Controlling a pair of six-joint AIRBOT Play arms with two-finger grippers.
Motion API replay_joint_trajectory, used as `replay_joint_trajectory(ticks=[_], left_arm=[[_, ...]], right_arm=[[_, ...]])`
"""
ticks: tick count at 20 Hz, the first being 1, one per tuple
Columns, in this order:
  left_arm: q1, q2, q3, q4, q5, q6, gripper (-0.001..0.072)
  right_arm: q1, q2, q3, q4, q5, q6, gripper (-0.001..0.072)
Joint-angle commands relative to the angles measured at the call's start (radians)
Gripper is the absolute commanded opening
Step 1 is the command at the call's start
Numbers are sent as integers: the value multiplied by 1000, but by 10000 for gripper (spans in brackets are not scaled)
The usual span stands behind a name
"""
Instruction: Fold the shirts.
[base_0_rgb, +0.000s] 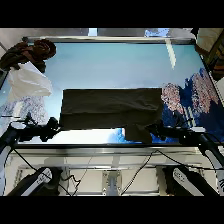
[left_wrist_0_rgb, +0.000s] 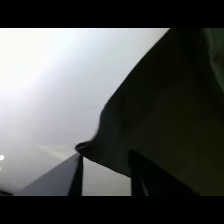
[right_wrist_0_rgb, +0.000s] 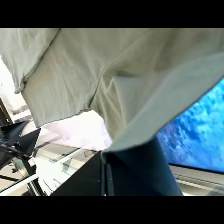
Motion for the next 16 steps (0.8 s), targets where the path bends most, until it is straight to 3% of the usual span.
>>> replay_joint_trajectory(ticks=[1, 3, 5, 8, 11, 14, 16], left_arm=[[2, -15, 1, -50, 63, 8, 180], [2, -15, 1, -65, 58, 13, 21], [2, -15, 1, -112, 28, 53, 22], [2, -10, 1, -327, -68, 230, 21], [2, 77, 1, -509, -94, 325, 21], [2, 254, 1, -503, -68, 305, 20], [2, 394, 1, -418, -56, 215, 20]], right_arm=[[1, 1, 0, 11, 8, -1, 33], [1, 1, 0, 11, 11, -1, 33], [1, 1, 0, 15, 19, -2, 31], [1, 38, 0, 40, 46, -35, 24], [-2, 174, 0, 29, 44, 25, 23], [-2, 310, 0, -37, 78, 126, 23], [-2, 399, 0, -53, 104, 177, 23]])
